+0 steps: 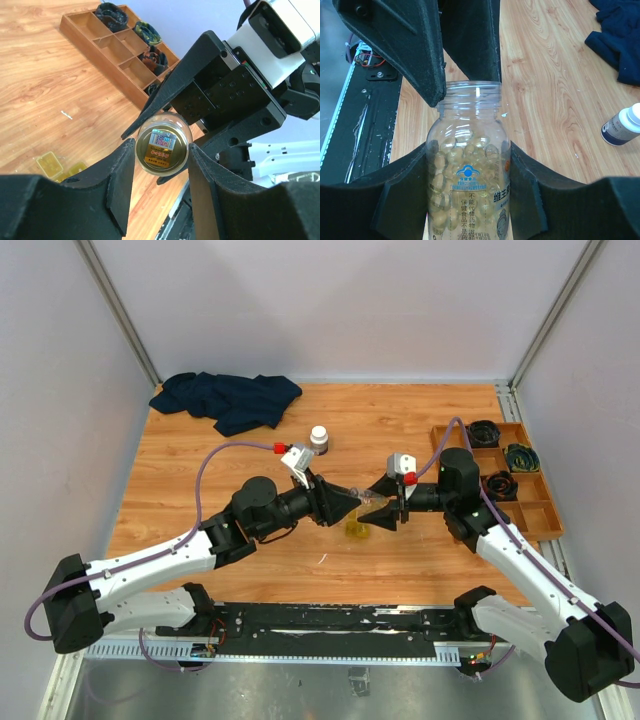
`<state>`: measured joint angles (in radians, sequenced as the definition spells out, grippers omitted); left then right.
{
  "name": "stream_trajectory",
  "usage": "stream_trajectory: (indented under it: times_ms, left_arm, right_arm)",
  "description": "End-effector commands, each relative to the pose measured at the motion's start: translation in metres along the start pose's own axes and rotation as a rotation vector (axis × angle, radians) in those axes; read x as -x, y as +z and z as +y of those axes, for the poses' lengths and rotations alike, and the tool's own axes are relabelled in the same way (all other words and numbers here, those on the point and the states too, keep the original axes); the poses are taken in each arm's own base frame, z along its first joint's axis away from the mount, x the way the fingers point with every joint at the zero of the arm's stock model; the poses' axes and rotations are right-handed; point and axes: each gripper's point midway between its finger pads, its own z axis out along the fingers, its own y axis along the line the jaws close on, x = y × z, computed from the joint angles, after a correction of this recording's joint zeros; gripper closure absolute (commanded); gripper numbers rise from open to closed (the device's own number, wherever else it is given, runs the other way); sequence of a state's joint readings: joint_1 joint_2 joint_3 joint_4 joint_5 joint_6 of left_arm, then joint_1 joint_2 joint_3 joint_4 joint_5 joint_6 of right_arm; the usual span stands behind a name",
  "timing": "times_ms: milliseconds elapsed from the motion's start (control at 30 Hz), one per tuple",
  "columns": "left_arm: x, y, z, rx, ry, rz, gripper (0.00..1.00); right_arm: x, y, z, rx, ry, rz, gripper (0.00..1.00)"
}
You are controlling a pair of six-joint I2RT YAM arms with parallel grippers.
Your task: Sort the pills into containers
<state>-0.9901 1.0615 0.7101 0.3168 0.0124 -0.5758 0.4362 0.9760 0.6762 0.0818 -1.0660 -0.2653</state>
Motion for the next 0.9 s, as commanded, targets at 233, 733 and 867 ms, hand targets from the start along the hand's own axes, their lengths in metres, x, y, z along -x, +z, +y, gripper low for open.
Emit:
stream_trajectory:
  times_ms: [233,733,867]
  left_arm:
    - [-0.034,-0.011,-0.008,-0.214,0.379,0.119,0.77]
    - [-0.019,-0.018,-0.018,-0.344,0.462,0.064,0.68]
    - [-0.013,-0.019,-0.024,-0.349,0.412,0.047,0.65]
  right_arm:
    - [0.030,-0.005,0.003,0.027,-0.096,-0.066,0.99]
    - [0.034,-0.005,0.012,0.075,-0.110,-0.089,0.99]
    - [0.034,-0.005,0.012,0.078,-0.109,-0.090,0.99]
